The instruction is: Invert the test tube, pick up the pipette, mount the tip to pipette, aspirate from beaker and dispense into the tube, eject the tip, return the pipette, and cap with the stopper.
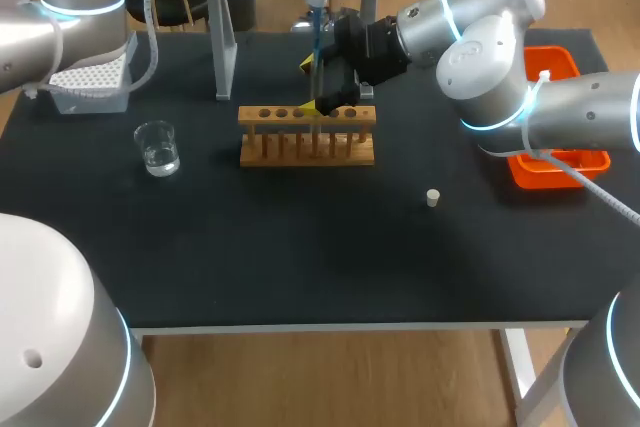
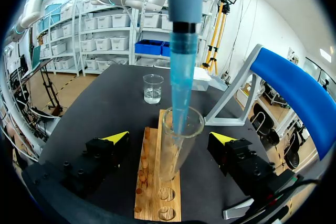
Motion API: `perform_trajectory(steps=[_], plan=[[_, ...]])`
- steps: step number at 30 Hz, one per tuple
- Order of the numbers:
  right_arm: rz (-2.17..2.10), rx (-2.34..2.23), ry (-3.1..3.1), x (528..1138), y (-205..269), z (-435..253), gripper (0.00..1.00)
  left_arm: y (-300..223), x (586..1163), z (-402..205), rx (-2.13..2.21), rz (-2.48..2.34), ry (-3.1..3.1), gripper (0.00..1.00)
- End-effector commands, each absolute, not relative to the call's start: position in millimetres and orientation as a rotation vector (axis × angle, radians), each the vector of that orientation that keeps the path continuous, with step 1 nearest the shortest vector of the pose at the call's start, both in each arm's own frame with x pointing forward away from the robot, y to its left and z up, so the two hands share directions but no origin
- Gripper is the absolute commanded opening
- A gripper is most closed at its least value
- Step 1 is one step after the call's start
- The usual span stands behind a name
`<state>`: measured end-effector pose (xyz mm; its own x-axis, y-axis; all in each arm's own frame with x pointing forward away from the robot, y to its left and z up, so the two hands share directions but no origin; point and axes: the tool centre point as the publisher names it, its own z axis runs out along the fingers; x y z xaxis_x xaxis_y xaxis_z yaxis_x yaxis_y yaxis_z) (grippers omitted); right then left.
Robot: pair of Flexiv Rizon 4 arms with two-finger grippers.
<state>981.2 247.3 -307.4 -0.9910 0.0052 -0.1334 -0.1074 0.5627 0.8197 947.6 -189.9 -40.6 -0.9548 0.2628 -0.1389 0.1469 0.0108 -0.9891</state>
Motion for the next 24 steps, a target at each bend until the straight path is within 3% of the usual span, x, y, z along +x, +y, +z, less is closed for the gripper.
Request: perform_trajectory(steps=[1, 24], plan=[[1.410, -0.090, 2.674, 982.4, 247.1, -306.9, 1.00, -189.7, 949.0, -42.0, -0.447, 2.103, -2.170, 0.00], [1.410, -0.090, 2.674, 982.4, 247.1, -306.9, 1.00, -193.4, 949.8, -49.6, -0.452, 2.081, -2.163, 0.00]])
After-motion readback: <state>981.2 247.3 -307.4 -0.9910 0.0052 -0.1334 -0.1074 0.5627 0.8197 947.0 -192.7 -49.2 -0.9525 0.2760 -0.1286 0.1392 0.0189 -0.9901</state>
